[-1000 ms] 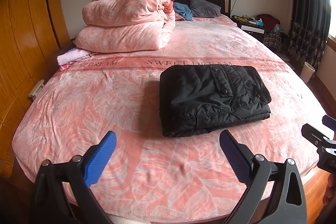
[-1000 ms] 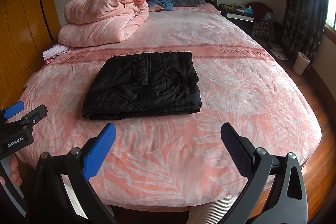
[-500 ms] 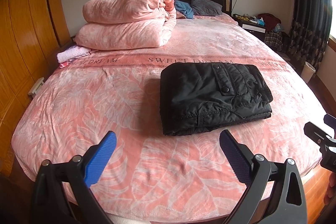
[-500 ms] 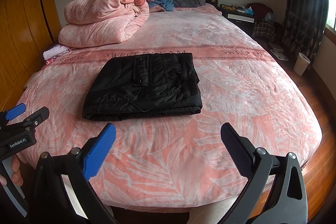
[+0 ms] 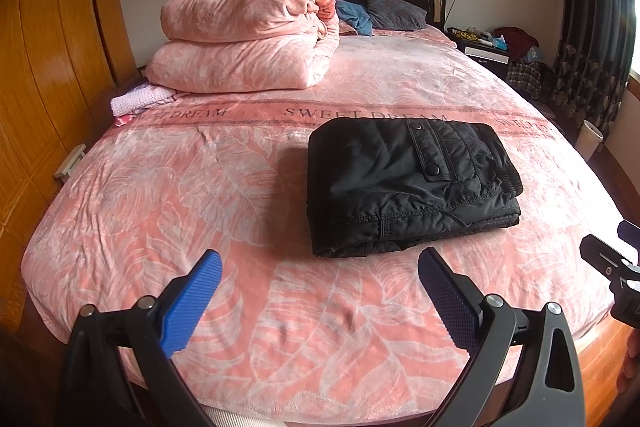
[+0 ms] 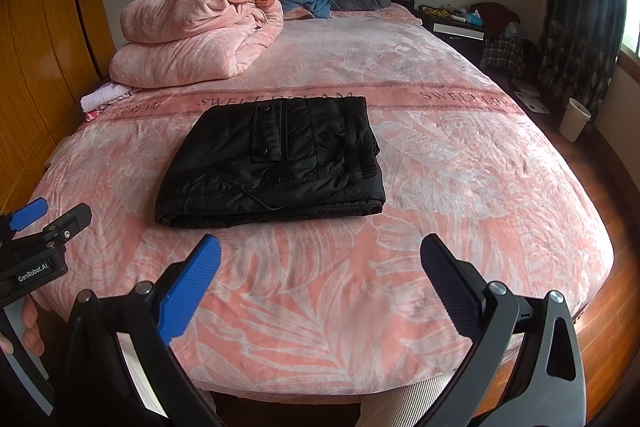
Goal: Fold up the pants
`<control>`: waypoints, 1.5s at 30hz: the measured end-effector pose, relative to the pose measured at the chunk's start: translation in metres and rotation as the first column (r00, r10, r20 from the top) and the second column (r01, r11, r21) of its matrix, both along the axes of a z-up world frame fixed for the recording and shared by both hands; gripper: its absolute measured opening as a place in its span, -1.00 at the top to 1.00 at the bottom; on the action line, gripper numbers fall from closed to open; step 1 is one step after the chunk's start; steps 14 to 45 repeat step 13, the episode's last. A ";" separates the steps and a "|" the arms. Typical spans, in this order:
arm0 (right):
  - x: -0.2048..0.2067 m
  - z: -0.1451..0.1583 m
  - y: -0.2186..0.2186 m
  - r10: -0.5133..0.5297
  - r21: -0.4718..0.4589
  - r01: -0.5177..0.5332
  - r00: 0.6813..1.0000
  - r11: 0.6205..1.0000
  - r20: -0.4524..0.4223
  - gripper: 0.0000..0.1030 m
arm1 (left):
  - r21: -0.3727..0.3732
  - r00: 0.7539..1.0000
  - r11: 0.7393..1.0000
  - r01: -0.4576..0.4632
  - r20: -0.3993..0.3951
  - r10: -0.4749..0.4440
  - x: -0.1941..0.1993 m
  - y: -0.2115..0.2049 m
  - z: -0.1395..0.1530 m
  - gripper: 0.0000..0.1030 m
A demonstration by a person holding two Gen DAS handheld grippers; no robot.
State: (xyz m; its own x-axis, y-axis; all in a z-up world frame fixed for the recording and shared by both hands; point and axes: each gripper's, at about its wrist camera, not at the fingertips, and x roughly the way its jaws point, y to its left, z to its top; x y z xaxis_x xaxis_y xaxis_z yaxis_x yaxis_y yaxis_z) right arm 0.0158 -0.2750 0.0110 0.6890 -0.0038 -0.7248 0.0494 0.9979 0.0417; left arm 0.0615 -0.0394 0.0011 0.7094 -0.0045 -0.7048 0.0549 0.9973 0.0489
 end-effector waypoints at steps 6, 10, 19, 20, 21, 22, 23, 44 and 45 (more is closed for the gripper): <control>0.002 -0.002 -0.002 -0.002 0.003 0.002 1.000 1.000 -0.004 -0.94 | 0.003 1.000 1.000 0.008 -0.018 -0.008 0.002 -0.001 -0.002 -0.92; 0.002 -0.003 -0.004 -0.006 0.006 0.006 1.000 1.000 -0.007 -0.94 | -0.004 1.000 1.000 0.009 -0.028 -0.009 0.004 -0.001 -0.005 -0.92; 0.003 -0.003 -0.005 -0.007 0.009 0.007 1.000 1.000 -0.008 -0.94 | -0.011 0.999 1.000 0.010 -0.033 -0.010 0.005 -0.001 -0.005 -0.92; 0.003 -0.003 -0.005 -0.007 0.009 0.007 1.000 1.000 -0.008 -0.94 | -0.011 0.999 1.000 0.010 -0.033 -0.010 0.005 -0.001 -0.005 -0.92; 0.003 -0.003 -0.005 -0.007 0.009 0.007 1.000 1.000 -0.008 -0.94 | -0.011 0.999 1.000 0.010 -0.033 -0.010 0.005 -0.001 -0.005 -0.92; 0.003 -0.003 -0.005 -0.007 0.009 0.007 1.000 1.000 -0.008 -0.94 | -0.011 0.999 1.000 0.010 -0.033 -0.010 0.005 -0.001 -0.005 -0.92; 0.003 -0.003 -0.005 -0.007 0.009 0.007 1.000 1.000 -0.008 -0.94 | -0.011 0.999 1.000 0.010 -0.033 -0.010 0.005 -0.001 -0.005 -0.92; 0.003 -0.003 -0.005 -0.007 0.009 0.007 1.000 1.000 -0.008 -0.94 | -0.011 0.999 1.000 0.010 -0.033 -0.010 0.005 -0.001 -0.005 -0.92; 0.003 -0.003 -0.005 -0.007 0.009 0.007 1.000 1.000 -0.008 -0.94 | -0.011 0.999 1.000 0.010 -0.033 -0.010 0.005 -0.001 -0.005 -0.92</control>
